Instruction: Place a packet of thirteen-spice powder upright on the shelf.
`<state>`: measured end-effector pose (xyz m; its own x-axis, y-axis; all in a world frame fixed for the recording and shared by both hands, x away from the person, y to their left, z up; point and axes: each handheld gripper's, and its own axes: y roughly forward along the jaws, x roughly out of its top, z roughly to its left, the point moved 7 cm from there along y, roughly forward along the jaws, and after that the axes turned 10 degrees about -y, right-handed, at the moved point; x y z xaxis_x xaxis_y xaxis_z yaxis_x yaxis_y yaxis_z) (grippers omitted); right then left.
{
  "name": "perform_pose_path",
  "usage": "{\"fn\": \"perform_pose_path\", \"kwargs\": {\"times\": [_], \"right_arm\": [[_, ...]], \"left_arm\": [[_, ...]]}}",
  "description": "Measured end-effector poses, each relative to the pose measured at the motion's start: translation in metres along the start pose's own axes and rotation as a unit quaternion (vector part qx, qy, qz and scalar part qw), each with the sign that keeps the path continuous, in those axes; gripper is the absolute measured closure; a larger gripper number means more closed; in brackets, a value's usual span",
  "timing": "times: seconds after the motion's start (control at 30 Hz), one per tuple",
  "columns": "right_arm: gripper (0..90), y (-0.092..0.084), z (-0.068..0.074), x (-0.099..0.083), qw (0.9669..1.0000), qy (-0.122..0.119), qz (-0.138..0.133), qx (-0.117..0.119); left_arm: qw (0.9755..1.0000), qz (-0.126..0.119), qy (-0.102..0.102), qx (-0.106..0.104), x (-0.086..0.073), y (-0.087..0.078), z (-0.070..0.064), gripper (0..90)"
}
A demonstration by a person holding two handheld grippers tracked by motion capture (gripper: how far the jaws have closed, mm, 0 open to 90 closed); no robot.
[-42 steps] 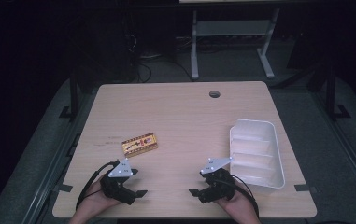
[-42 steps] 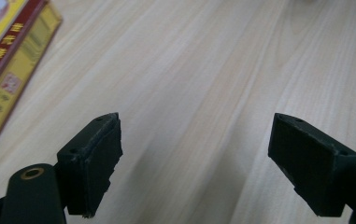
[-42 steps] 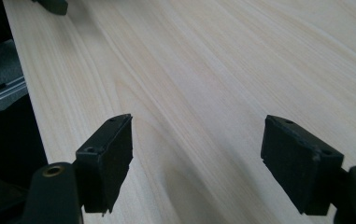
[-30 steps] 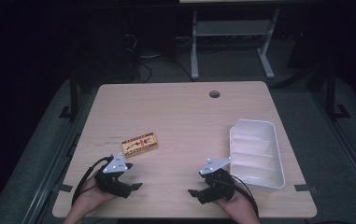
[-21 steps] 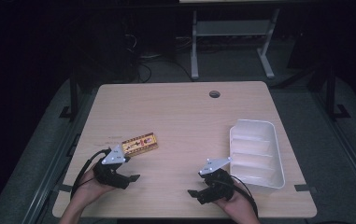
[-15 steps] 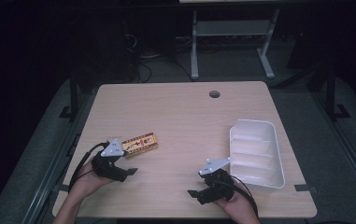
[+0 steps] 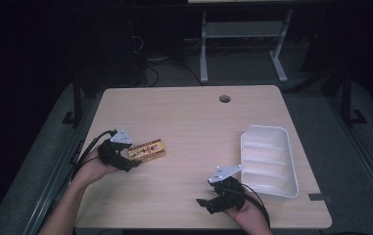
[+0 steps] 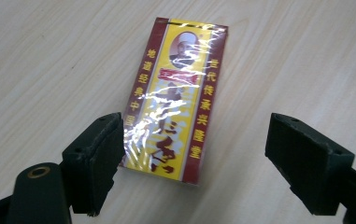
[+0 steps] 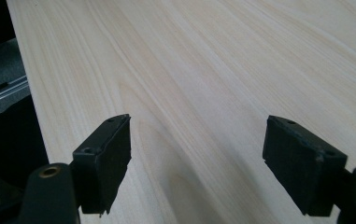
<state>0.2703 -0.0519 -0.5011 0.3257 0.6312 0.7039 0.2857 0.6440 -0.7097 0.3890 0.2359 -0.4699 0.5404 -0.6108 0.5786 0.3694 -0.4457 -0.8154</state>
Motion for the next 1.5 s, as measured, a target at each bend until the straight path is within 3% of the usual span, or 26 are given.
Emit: {"fn": "perform_pose_path", "kwargs": {"times": [0.17, 0.2, 0.27, 0.6, 0.73, 1.17, 1.5], "right_arm": [[23.2, 0.001, 0.001, 0.0, 1.0, -0.002, 0.001, 0.002], [23.2, 0.001, 0.001, 0.0, 1.0, -0.001, 0.001, 0.003], [23.9, 0.001, 0.002, 0.0, 1.0, -0.002, 0.001, 0.005], [23.9, 0.002, 0.004, 0.0, 0.9999, -0.005, 0.004, 0.011], [24.0, 0.002, 0.006, 0.001, 0.9999, -0.004, 0.005, 0.013], [24.2, 0.003, 0.007, 0.002, 0.9999, -0.008, 0.003, 0.012], [24.1, 0.003, 0.007, 0.003, 1.0, -0.004, -0.001, 0.009]], "left_arm": [[0.9998, 0.021, 0.003, 0.001, 0.005, 0.008, 0.006, 18.5], [0.9994, 0.035, 0.005, 0.005, 0.007, 0.014, 0.011, 18.5], [0.9991, 0.043, -0.003, -0.001, 0.007, 0.019, 0.014, 18.5], [0.9969, 0.079, 0.002, 0.005, 0.002, 0.036, 0.018, 17.2], [0.9951, 0.099, 0.001, 0.005, -0.003, 0.044, 0.019, 21.2], [0.9951, 0.097, -0.009, -0.017, -0.005, 0.04, 0.017, 31.9], [0.9963, 0.085, -0.007, -0.006, -0.004, 0.03, 0.014, 32.3]]}}
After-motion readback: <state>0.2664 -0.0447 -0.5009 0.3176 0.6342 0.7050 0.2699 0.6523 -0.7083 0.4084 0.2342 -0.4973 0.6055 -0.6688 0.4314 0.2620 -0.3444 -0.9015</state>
